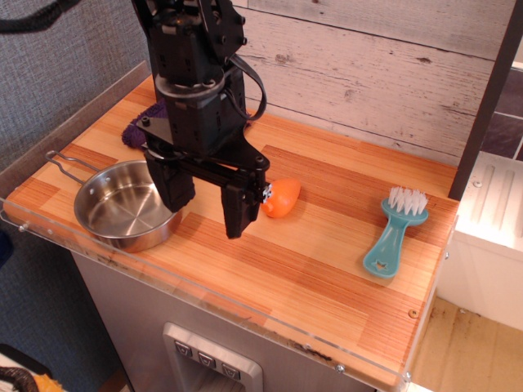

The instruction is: Move the black cloth from top left corner of the table to top right corner of the table.

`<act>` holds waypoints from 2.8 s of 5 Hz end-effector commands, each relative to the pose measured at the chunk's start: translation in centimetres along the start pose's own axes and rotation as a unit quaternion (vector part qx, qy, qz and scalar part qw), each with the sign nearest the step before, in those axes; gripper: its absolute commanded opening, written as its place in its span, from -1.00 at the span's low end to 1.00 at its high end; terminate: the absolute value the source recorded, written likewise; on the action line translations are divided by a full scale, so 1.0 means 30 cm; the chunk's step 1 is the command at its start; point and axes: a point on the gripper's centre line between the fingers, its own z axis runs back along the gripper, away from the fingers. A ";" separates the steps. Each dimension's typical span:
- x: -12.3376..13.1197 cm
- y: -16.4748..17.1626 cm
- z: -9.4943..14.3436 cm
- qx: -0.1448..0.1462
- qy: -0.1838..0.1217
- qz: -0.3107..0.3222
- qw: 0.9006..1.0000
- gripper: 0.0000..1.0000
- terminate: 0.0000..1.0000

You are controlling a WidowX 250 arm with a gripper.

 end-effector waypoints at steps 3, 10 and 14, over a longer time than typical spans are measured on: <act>0.166 0.219 0.014 0.013 -0.005 0.054 0.998 1.00 -1.00; 0.493 0.510 -0.139 0.056 -0.059 0.077 0.994 1.00 -1.00; 0.405 0.447 -0.314 0.033 -0.001 0.052 0.998 1.00 -1.00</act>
